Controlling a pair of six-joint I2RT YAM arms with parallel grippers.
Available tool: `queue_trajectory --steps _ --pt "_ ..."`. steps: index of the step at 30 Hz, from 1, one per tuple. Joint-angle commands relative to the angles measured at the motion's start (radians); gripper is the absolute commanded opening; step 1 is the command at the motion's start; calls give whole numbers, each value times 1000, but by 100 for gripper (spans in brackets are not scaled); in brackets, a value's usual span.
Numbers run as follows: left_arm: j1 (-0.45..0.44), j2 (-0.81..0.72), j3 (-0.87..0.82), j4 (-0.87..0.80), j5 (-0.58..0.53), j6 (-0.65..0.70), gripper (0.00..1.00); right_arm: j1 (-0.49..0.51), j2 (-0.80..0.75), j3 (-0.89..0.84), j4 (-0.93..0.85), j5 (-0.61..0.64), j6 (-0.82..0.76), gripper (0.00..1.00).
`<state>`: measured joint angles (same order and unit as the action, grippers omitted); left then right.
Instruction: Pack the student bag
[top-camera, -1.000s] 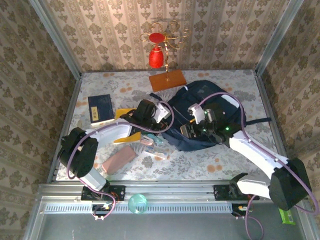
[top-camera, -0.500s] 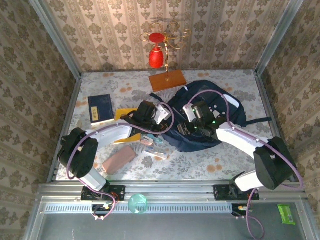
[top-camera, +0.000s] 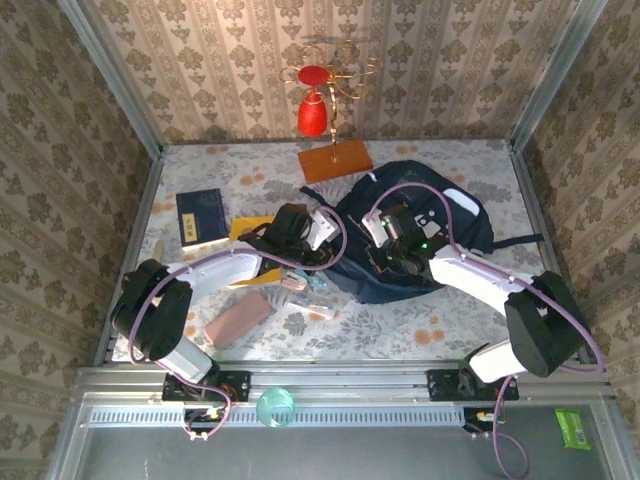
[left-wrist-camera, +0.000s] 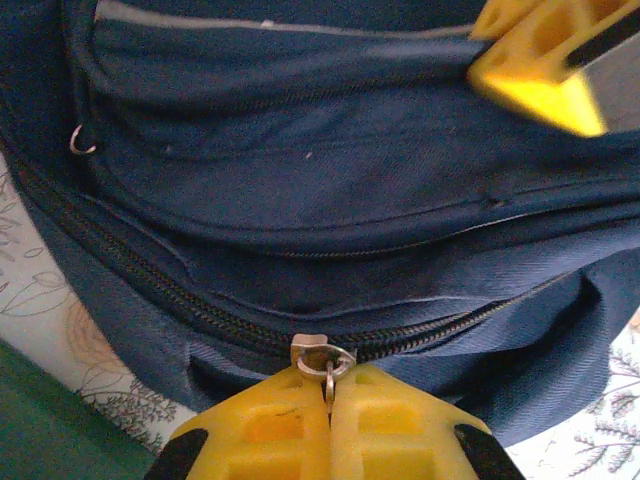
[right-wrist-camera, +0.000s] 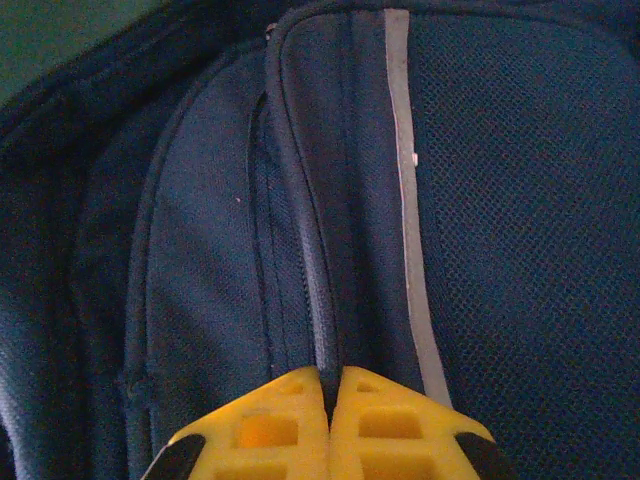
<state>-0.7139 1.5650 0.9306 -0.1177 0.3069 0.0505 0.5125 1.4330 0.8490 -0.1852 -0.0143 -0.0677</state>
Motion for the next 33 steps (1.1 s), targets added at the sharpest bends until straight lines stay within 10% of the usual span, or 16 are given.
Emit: queue_trajectory --steps 1,17,33 --pt "9 4 1 -22 -95 46 0 -53 -107 -19 -42 -30 -34 0" --pt "109 79 69 -64 -338 33 0 -186 -303 -110 -104 -247 62 0" --pt "15 -50 29 -24 47 -29 0 -148 9 213 -127 -299 -30 1"
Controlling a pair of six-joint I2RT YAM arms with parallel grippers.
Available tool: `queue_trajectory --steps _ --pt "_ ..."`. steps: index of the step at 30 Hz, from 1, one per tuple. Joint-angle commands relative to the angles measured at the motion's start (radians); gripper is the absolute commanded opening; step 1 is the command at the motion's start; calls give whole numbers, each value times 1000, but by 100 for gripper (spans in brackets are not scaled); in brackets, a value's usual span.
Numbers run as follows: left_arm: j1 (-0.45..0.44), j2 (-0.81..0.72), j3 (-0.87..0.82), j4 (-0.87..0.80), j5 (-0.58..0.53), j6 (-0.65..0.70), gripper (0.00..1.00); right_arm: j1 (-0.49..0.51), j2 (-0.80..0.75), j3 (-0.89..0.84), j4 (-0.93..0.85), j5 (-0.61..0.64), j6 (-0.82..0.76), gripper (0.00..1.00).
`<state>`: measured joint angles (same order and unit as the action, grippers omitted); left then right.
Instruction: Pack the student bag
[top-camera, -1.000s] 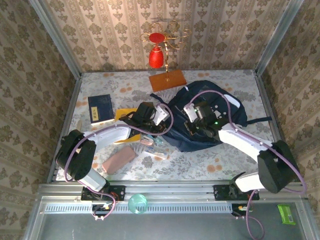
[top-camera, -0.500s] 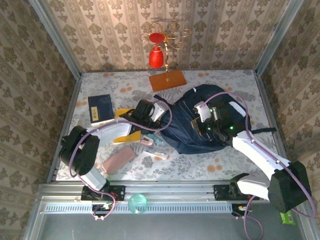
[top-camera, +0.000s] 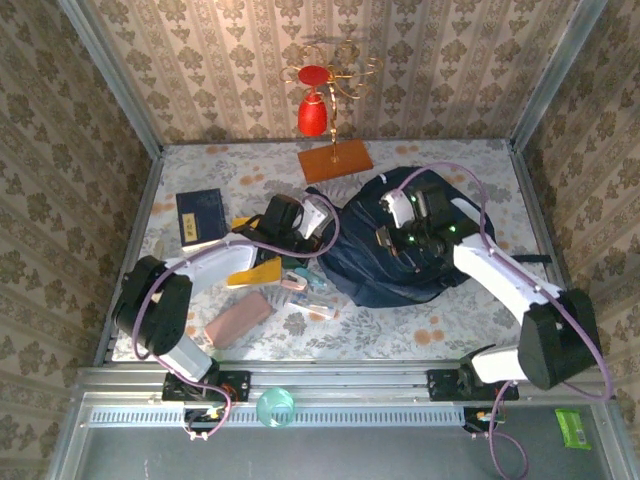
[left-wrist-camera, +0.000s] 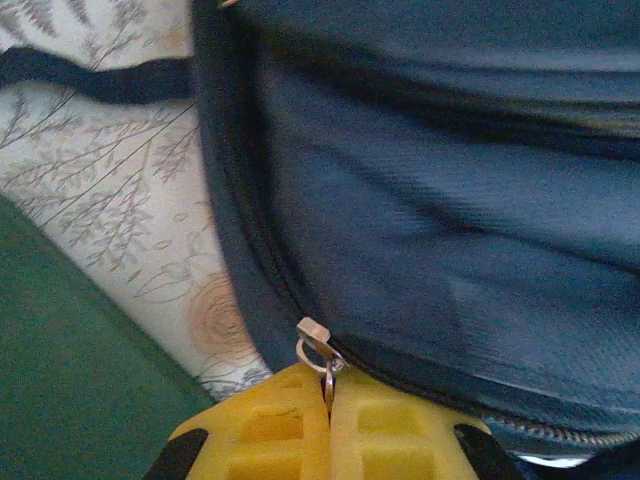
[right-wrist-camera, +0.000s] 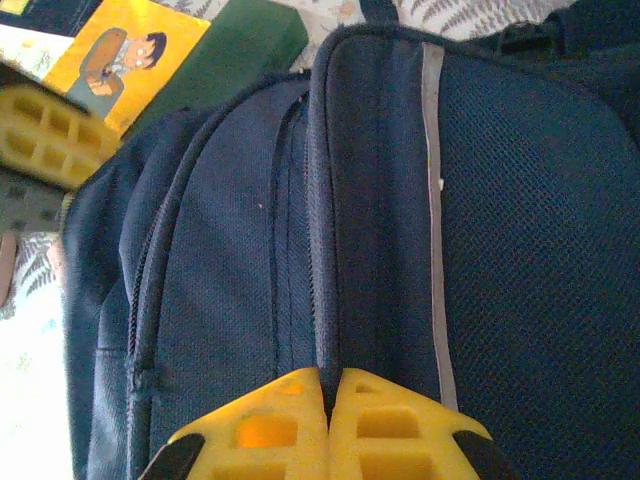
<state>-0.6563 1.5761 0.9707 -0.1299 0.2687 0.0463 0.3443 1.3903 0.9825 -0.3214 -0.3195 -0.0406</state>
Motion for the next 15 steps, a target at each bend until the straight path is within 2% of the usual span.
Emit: queue_trajectory --steps 1,5,8,10,12,15 --pt "-58 -73 -16 -6 89 -36 0 38 83 114 -1 3 -71 2" --pt "-99 -115 -46 39 111 -83 0 76 155 209 -51 46 -96 11" --pt "-115 -135 -68 73 124 -120 0 78 149 246 -107 200 -97 25" --pt "-127 -140 -75 84 125 -132 0 79 112 241 -133 304 -94 34" --pt "-137 -142 -75 84 119 -135 0 85 38 204 -142 349 -91 42" --pt "-139 -142 -75 82 110 -136 0 127 -103 105 -120 327 -113 51"
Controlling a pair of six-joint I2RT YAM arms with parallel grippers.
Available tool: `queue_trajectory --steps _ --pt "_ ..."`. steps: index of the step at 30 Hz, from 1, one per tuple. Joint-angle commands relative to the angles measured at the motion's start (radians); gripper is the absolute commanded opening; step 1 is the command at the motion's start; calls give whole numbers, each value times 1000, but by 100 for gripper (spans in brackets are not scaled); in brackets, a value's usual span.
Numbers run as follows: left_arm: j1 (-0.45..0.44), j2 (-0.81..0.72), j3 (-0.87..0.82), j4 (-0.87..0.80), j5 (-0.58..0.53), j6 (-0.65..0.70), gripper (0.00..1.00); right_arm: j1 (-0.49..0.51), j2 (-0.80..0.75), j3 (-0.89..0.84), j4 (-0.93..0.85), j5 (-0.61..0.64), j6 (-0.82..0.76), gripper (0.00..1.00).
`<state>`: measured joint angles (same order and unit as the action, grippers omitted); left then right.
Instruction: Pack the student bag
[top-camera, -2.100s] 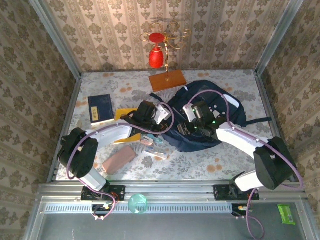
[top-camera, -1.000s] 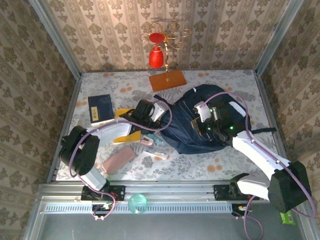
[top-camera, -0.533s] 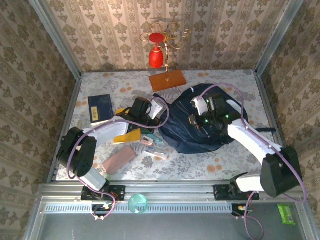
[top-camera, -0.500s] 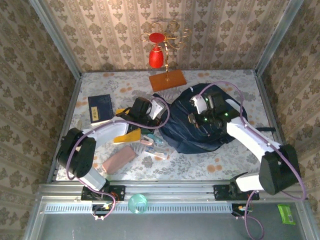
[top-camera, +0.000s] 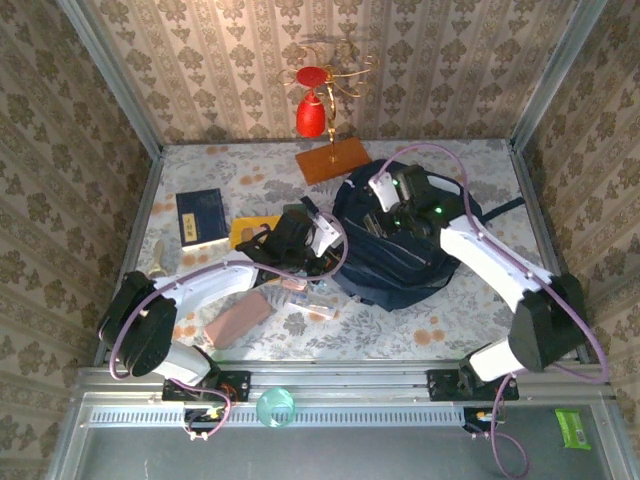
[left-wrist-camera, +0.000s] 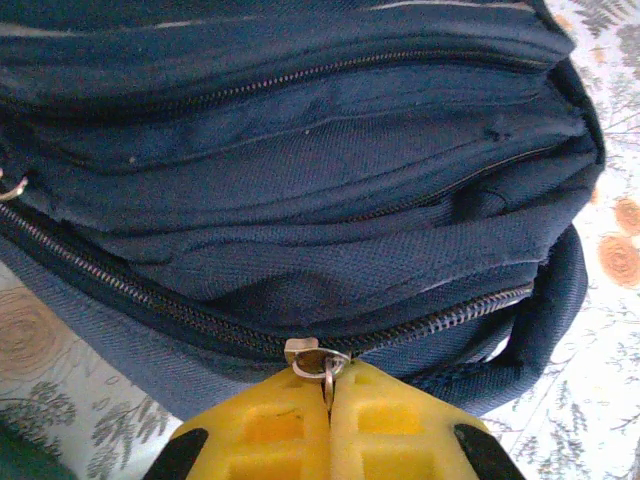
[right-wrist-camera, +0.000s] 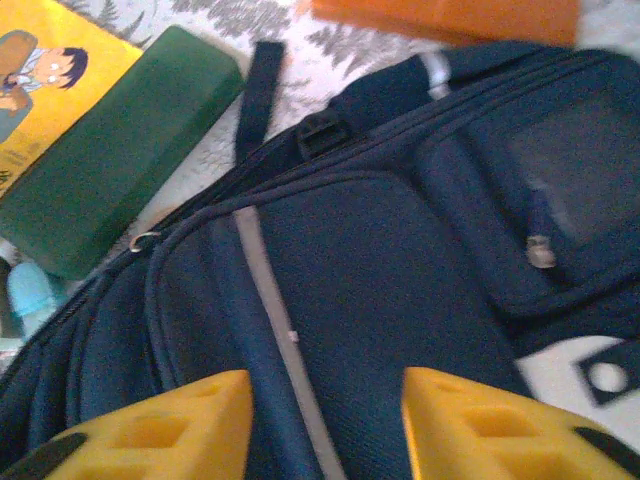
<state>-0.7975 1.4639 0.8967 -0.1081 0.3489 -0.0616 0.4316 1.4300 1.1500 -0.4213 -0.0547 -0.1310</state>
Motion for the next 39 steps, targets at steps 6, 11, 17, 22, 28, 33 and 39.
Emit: queue_trajectory --steps 6,11,17,22,28,33,39 --pt "0 -38 10 47 30 -18 0 112 -305 -267 54 -179 -3 62" --pt "-2 -52 10 37 30 -10 0 144 -280 -369 215 -284 36 63" --pt "-2 -65 7 35 29 -6 0 147 -165 -353 290 -277 20 54" --pt "-3 -65 6 18 5 4 0 147 -140 -359 253 -151 16 23" --pt "0 -52 13 -80 -174 69 0 126 -272 -429 221 -94 68 0" --pt "21 -39 8 -116 -281 99 0 81 -361 -469 204 -166 122 0" --pt "85 -11 16 -105 -401 78 0 1 -425 -505 188 -209 209 0"
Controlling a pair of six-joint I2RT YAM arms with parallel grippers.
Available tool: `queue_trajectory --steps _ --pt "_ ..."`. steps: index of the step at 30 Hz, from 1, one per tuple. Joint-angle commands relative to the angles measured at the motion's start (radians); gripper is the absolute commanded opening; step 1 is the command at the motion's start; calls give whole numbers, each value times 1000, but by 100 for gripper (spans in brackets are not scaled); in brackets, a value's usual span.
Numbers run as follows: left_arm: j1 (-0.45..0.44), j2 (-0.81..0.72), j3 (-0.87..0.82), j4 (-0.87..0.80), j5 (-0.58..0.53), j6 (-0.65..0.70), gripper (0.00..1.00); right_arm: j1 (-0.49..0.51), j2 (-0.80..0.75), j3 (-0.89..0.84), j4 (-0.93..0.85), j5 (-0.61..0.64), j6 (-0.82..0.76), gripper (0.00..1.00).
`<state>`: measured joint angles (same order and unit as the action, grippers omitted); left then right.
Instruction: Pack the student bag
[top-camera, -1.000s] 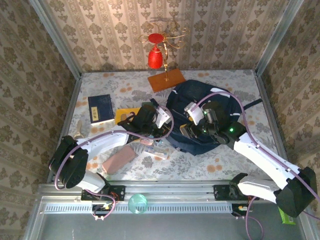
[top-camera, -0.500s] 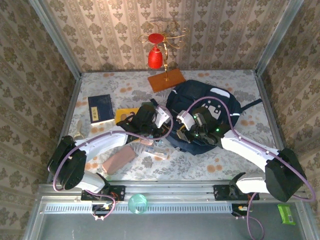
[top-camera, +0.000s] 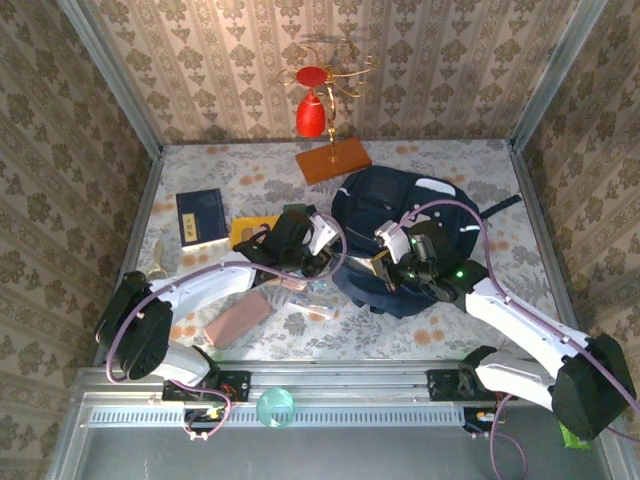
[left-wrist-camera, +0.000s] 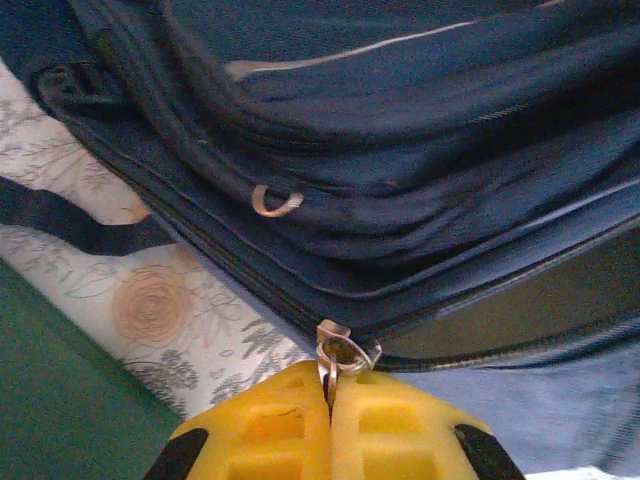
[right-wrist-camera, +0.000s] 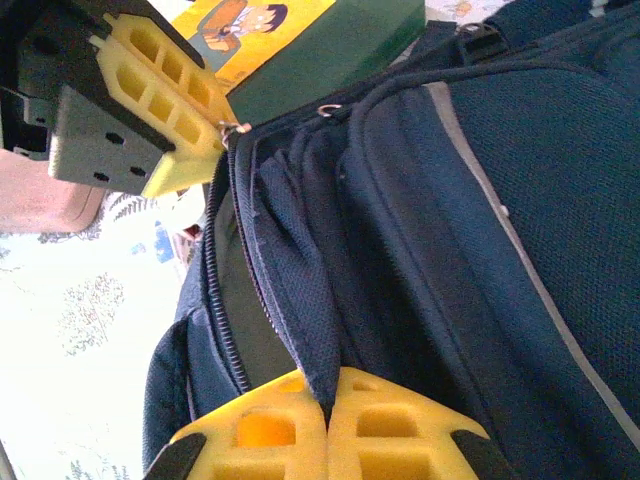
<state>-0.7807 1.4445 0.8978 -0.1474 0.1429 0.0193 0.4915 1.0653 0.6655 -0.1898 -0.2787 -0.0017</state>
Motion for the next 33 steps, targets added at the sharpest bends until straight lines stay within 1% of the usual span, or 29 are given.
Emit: queue_trajectory --steps 1,4,6,12,16,21,33 --pt "80 13 16 -60 -206 -9 0 -81 -77 -30 -45 16 106 0" --pt "107 26 20 -42 -208 -18 0 -159 -141 -65 -46 28 181 0" --pt "113 32 24 -36 -190 -13 0 -203 -195 -91 -37 35 205 0" --pt "115 14 -1 -13 -81 -14 0 -241 -316 -112 -20 86 210 0" --pt "124 -4 -26 13 -50 -24 0 -270 -342 -68 -51 110 184 0" --pt "142 2 -15 22 -38 -21 0 -310 -361 -2 -80 117 175 0" --pt "198 96 33 81 22 -25 0 -403 -358 84 -90 92 153 0"
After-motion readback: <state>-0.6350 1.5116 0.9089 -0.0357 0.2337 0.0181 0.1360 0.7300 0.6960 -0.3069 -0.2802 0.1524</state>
